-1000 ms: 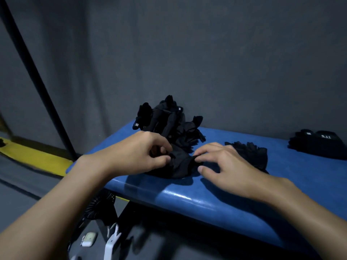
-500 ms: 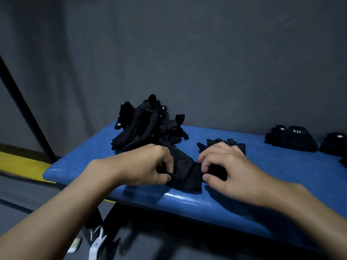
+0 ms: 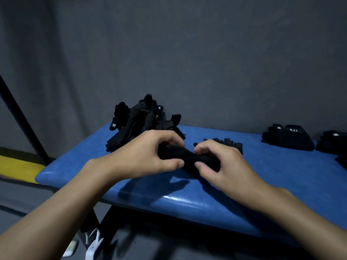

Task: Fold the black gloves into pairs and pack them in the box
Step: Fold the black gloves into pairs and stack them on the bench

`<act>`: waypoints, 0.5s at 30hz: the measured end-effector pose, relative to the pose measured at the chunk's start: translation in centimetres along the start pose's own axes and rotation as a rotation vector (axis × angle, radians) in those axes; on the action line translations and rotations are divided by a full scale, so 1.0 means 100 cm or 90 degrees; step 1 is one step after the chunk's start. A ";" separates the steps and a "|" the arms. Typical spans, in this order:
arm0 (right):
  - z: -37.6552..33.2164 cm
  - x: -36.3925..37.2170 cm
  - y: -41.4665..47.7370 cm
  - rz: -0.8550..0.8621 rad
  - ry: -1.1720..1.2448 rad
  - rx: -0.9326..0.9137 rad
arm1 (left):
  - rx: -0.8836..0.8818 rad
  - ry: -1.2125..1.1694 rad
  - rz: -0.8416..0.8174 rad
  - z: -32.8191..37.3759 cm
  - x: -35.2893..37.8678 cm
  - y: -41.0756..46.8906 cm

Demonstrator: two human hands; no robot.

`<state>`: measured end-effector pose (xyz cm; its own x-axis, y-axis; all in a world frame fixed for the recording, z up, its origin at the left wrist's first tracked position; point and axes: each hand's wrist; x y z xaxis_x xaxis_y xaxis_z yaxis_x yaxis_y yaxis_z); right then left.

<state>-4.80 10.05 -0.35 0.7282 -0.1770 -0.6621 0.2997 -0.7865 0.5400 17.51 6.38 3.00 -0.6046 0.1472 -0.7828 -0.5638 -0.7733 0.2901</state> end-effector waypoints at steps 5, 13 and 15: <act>0.003 -0.010 -0.002 0.039 0.012 0.003 | 0.003 0.042 -0.002 -0.006 0.001 0.004; 0.001 -0.020 -0.009 -0.008 0.090 0.058 | 0.029 -0.003 -0.084 0.003 -0.009 0.007; 0.003 -0.018 -0.010 -0.038 0.080 0.070 | -0.012 0.008 -0.160 0.000 -0.020 0.003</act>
<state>-6.56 10.98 0.16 0.7849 -0.0582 -0.6169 0.2800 -0.8548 0.4369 18.52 5.86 4.62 -0.4403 0.3289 -0.8355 -0.6851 -0.7245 0.0759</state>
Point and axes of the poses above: each hand's wrist, its own y-axis towards the middle knuckle, its own x-axis out of the palm, z = x × y, and after that the axes turned 3 degrees about y, right-handed
